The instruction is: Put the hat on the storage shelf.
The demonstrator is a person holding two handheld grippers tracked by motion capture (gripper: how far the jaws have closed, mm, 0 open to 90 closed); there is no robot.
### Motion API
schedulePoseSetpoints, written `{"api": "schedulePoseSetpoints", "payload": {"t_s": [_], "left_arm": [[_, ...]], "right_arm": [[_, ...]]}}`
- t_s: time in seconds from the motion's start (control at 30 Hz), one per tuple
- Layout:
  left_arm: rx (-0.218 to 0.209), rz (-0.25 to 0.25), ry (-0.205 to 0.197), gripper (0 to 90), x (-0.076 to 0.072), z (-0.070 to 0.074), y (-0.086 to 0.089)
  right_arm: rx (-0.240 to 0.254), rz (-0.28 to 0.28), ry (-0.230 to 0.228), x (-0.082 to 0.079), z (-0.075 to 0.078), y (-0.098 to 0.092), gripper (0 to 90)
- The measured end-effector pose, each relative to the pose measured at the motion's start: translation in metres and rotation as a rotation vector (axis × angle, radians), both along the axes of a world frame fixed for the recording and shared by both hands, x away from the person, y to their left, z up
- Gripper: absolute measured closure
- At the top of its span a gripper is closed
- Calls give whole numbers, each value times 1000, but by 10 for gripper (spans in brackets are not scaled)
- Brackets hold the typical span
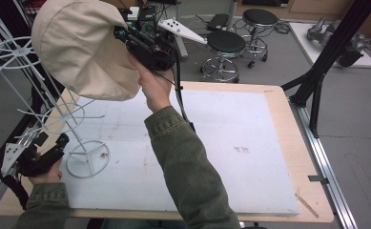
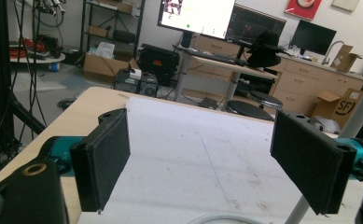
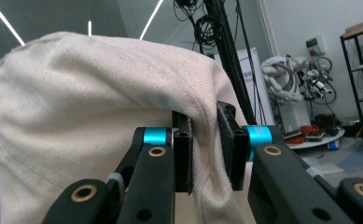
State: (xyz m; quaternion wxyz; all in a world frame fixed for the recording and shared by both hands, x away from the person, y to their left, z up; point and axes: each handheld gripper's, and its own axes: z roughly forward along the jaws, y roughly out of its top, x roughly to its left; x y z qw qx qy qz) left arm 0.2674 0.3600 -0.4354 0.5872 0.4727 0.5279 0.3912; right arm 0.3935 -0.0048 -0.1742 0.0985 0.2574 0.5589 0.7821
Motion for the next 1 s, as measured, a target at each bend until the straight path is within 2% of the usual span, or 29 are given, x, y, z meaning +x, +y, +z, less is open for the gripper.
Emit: {"api": "schedulePoseSetpoints", "payload": {"t_s": [0.07,0.17,0.27,0.53,0.67,0.73,0.93,1.0], "left_arm": [[0,0,0,200,0,0,0],[0,1,0,200,0,0,0],[0,2,2,200,0,0,0],[-1,-1,2,200,0,0,0],[-5,0,0,200,0,0,0],[-1,1,2,200,0,0,0],[0,0,4,200,0,0,0],[0,1,2,200,0,0,0]], "right_arm": [[-5,13,10,1,-2,2,784],[-51,15,-3,2,-3,6,785],[-98,36,6,3,-6,11,782],[-174,82,22,2,-22,21,767],[-201,94,39,3,-34,23,740],[-232,110,55,5,-38,24,718],[-291,133,44,0,-40,28,654],[-308,134,46,-2,-40,28,604]]}}
